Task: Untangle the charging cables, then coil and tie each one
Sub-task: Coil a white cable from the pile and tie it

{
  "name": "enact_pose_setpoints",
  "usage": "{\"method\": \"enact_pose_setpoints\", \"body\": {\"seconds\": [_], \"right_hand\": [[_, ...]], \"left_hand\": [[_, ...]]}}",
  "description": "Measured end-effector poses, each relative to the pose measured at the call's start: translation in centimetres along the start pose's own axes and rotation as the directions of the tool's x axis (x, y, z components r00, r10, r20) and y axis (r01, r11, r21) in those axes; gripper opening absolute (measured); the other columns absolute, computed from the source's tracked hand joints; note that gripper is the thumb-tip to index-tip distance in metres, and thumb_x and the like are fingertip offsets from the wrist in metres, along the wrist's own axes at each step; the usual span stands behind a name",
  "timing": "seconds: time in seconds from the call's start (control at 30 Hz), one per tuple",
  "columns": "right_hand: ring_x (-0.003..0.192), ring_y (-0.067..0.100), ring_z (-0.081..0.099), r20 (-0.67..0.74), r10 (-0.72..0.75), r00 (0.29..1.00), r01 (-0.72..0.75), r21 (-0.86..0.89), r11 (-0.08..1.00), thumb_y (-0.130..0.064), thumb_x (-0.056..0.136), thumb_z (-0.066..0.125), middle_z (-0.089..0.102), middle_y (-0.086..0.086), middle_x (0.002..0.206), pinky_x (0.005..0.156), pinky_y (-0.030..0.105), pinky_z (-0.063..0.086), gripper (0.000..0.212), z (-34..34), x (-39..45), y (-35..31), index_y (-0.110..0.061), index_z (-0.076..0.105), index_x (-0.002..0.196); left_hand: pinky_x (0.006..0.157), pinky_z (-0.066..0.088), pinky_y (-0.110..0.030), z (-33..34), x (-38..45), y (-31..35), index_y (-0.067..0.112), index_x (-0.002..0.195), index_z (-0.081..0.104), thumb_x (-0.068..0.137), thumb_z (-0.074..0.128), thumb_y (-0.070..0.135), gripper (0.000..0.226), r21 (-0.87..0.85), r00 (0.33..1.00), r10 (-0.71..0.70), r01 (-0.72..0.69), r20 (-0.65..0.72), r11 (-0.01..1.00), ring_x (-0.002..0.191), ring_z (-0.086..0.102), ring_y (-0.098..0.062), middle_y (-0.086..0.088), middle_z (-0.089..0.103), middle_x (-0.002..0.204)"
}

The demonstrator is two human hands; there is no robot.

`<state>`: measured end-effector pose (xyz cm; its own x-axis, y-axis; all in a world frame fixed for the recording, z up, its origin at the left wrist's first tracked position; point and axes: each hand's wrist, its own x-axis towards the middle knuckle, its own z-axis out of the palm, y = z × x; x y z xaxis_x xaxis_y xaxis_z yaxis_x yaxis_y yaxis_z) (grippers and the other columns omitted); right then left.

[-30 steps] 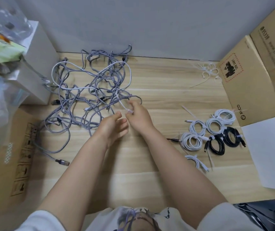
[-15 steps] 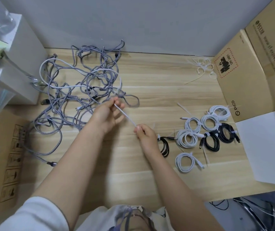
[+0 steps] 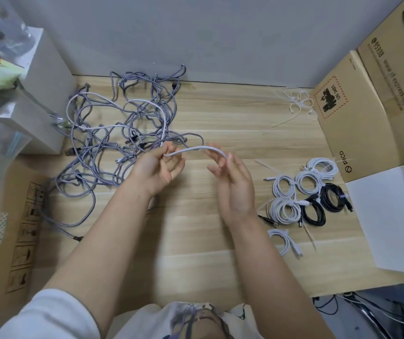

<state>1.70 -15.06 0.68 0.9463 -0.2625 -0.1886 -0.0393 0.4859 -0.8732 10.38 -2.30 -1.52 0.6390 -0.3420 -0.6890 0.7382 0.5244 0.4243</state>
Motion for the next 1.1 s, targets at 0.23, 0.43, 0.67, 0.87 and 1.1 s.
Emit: {"method": "enact_pose_setpoints", "body": {"seconds": [0.23, 0.43, 0.67, 0.87, 1.1], "right_hand": [[0.058, 0.017, 0.065, 0.202, 0.096, 0.975, -0.192, 0.536, 0.822, -0.027, 0.086, 0.039, 0.058, 0.002, 0.054, 0.082, 0.035, 0.055, 0.039, 3.8, -1.8, -4.5, -0.017, 0.050, 0.050], [0.030, 0.003, 0.032, -0.035, 0.200, 0.979, -0.192, 0.157, 0.969, -0.023, 0.094, 0.043, 0.043, 0.003, 0.054, 0.039, 0.017, 0.010, 0.028, 3.2, -1.7, -4.1, -0.013, 0.044, 0.068], [0.038, -0.001, 0.035, -0.143, 0.131, 0.981, -0.174, -0.355, 0.919, -0.009, 0.094, 0.049, 0.053, -0.010, 0.077, 0.035, 0.014, 0.025, 0.025, 4.5, -2.2, -3.2, -0.023, 0.047, 0.073], [0.039, 0.000, 0.036, -0.133, 0.061, 0.989, -0.123, -0.539, 0.833, -0.013, 0.090, 0.057, 0.043, -0.016, 0.044, 0.048, 0.017, 0.025, 0.020, 4.4, -2.5, -3.3, -0.024, 0.052, 0.074], [0.032, 0.001, 0.028, -0.038, 0.108, 0.993, -0.114, -0.364, 0.924, -0.011, 0.083, 0.066, 0.041, -0.014, 0.042, 0.036, 0.010, 0.018, 0.035, 4.7, -3.5, -5.6, -0.016, 0.046, 0.055]], "left_hand": [[0.048, 0.055, -0.023, -0.2, -0.7, 0.8, 0.013, 0.081, 0.053, 0.098, 0.040, 0.008, 0.022, 0.027, 0.999, -0.029, 0.030, -0.013, 0.999, 0.049, 0.064, -0.006, 0.004, 0.063, 0.053], [0.060, 0.056, -0.021, 1.3, -3.0, 1.6, 0.017, 0.089, 0.050, 0.102, 0.035, 0.014, 0.020, 0.140, 0.978, 0.184, -0.196, 0.094, 0.970, 0.069, 0.071, -0.011, 0.001, 0.073, 0.073], [0.110, 0.034, -0.036, 3.1, -6.3, -0.5, 0.017, 0.095, 0.065, 0.101, 0.036, 0.021, 0.030, 0.397, 0.927, 0.250, -0.348, 0.278, 0.849, 0.111, 0.060, -0.016, 0.002, 0.070, 0.102], [0.108, 0.031, -0.042, 2.8, -7.0, -0.5, 0.016, 0.096, 0.068, 0.098, 0.043, 0.022, 0.026, 0.481, 0.927, 0.216, -0.347, 0.307, 0.805, 0.116, 0.057, -0.015, 0.005, 0.067, 0.113], [0.090, 0.042, -0.031, 2.7, -6.0, -0.1, 0.023, 0.068, 0.053, 0.097, 0.042, 0.024, 0.032, 0.253, 0.980, 0.134, -0.169, 0.148, 0.953, 0.089, 0.062, -0.012, 0.006, 0.070, 0.081]]}}
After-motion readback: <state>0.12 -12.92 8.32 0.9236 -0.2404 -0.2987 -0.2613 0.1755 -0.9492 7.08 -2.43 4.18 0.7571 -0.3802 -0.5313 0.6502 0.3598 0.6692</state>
